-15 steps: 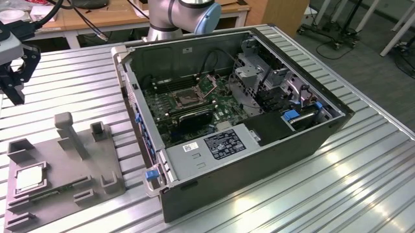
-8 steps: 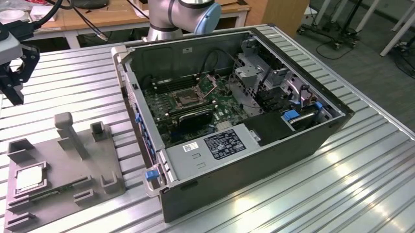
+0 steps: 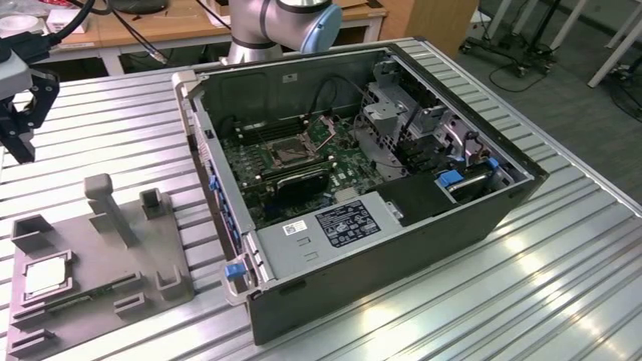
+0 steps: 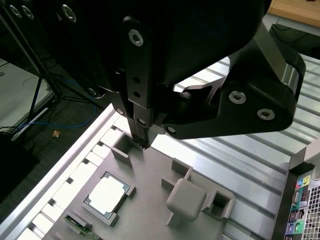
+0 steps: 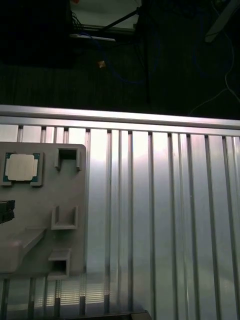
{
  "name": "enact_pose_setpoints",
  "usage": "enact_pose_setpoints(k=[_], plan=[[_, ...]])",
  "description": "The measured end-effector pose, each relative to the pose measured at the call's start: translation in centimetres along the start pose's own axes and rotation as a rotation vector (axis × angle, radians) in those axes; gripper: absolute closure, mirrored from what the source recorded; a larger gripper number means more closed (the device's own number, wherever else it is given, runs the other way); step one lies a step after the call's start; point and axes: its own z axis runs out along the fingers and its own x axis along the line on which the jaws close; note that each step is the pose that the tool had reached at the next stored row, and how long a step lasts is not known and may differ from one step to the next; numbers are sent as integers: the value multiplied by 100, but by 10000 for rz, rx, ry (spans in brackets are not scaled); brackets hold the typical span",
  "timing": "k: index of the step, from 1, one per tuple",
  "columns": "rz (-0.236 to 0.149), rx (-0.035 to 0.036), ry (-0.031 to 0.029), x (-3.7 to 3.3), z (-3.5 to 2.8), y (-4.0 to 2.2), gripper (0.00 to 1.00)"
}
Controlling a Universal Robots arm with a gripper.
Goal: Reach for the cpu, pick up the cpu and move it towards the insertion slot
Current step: 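Reach for the cpu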
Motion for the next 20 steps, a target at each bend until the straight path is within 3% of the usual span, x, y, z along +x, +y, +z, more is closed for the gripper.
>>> enact_pose_setpoints(k=[20], plan=[[0, 0, 1, 36, 3, 0, 90]])
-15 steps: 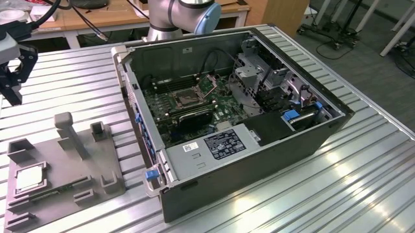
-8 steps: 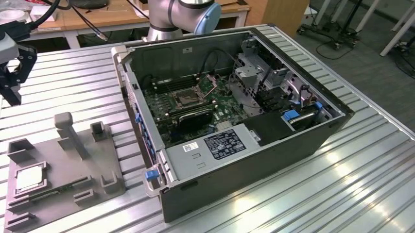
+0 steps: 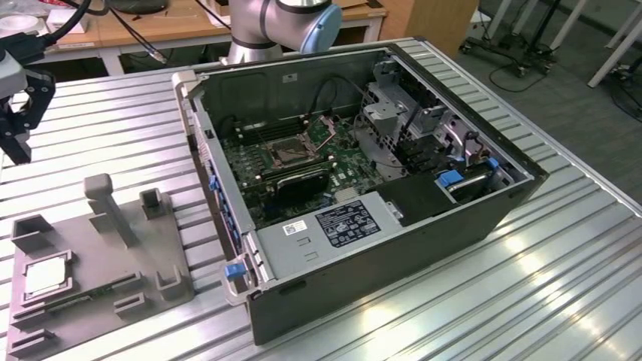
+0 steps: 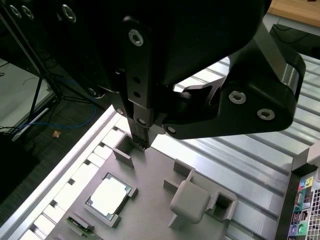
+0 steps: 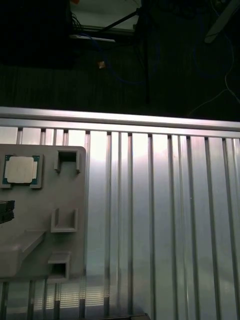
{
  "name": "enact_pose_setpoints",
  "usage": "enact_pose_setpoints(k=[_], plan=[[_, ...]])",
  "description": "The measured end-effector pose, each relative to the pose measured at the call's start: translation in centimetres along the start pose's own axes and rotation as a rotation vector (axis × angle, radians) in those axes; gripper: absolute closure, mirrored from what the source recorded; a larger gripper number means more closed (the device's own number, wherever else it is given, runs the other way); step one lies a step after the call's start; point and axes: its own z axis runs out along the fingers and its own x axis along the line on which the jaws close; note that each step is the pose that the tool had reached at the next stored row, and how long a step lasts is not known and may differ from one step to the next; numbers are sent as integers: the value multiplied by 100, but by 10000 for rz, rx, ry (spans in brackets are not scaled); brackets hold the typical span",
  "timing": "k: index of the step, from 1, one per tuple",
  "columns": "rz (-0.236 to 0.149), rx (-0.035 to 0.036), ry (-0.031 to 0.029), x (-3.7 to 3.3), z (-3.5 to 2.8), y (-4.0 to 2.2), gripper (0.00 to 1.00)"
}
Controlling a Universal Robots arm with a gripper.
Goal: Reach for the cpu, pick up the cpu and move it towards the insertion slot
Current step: 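Reach for the cpu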
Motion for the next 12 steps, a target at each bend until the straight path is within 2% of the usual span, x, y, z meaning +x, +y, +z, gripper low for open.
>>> enact_pose_setpoints(k=[12], plan=[[0, 1, 1, 22, 1, 0, 90]])
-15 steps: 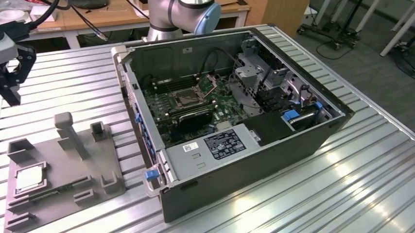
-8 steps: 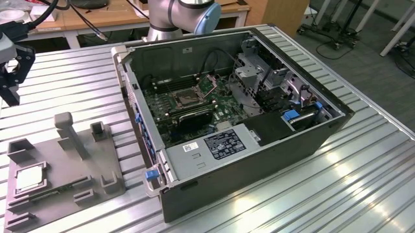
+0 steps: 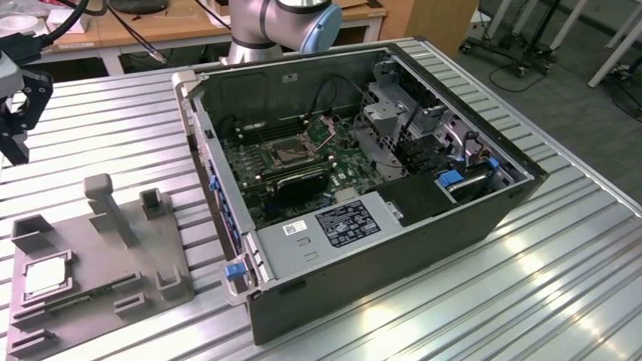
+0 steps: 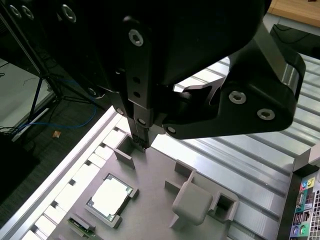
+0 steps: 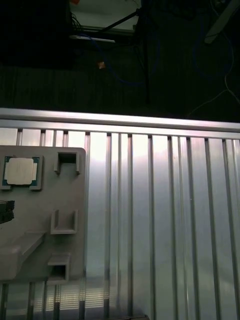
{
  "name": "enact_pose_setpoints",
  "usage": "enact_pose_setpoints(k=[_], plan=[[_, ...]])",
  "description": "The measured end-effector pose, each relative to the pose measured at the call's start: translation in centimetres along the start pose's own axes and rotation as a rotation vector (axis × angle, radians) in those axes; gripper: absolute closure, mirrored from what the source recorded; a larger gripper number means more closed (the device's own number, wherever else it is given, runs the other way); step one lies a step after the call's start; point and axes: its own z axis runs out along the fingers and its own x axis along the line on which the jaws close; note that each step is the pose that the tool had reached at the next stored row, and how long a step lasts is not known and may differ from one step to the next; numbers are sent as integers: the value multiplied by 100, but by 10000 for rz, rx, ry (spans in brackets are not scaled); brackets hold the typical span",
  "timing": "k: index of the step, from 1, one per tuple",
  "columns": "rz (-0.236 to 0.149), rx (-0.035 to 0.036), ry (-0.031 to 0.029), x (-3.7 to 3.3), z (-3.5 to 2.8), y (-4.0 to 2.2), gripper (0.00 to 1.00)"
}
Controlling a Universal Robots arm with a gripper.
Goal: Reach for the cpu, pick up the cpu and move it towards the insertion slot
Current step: 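Reach for the cpu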
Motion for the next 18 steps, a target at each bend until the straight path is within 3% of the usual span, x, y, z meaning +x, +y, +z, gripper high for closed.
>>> enact_pose_setpoints(k=[18], plan=[[0, -1, -1, 27, 2, 1, 90]])
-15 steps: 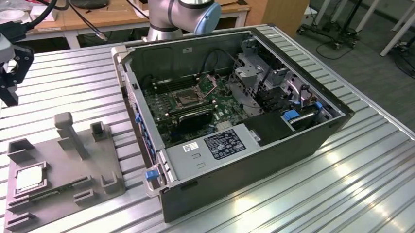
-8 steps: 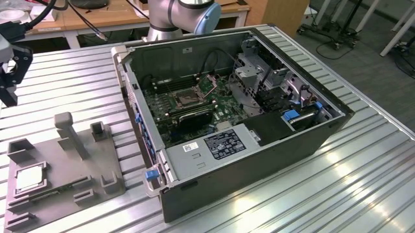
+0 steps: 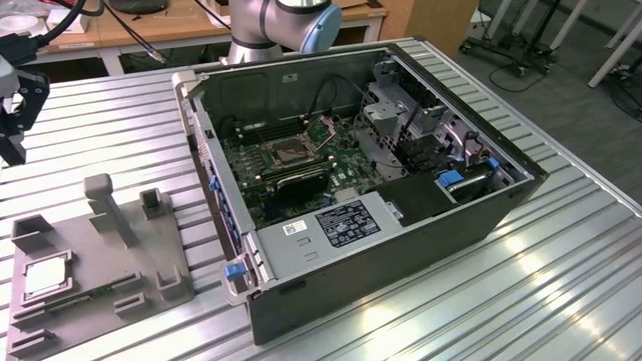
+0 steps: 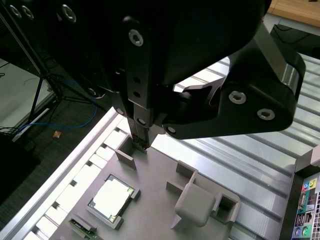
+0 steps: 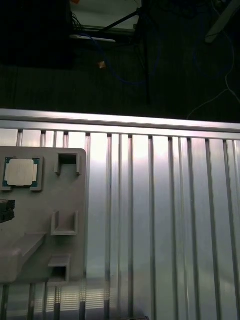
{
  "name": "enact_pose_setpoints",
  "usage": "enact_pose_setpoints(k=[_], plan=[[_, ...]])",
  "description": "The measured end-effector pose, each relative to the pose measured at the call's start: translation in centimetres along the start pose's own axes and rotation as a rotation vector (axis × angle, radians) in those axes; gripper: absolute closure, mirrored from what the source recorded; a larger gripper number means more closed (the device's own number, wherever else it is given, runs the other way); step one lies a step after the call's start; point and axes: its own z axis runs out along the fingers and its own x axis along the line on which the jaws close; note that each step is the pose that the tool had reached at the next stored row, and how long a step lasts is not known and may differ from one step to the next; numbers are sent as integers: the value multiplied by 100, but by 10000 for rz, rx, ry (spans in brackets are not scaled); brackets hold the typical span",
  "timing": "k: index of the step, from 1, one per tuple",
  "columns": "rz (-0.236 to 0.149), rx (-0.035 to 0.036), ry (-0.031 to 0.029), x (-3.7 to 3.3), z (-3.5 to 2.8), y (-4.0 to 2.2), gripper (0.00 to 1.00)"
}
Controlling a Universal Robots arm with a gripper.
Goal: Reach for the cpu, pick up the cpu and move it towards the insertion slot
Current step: 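Pick up the cpu and move it towards the insertion slot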
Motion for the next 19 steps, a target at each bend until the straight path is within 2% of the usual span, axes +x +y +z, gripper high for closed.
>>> enact_pose_setpoints(k=[11, 19], plan=[[0, 0, 0, 27, 0, 0, 90], [-1, 0, -1, 85, 1, 1, 90]])
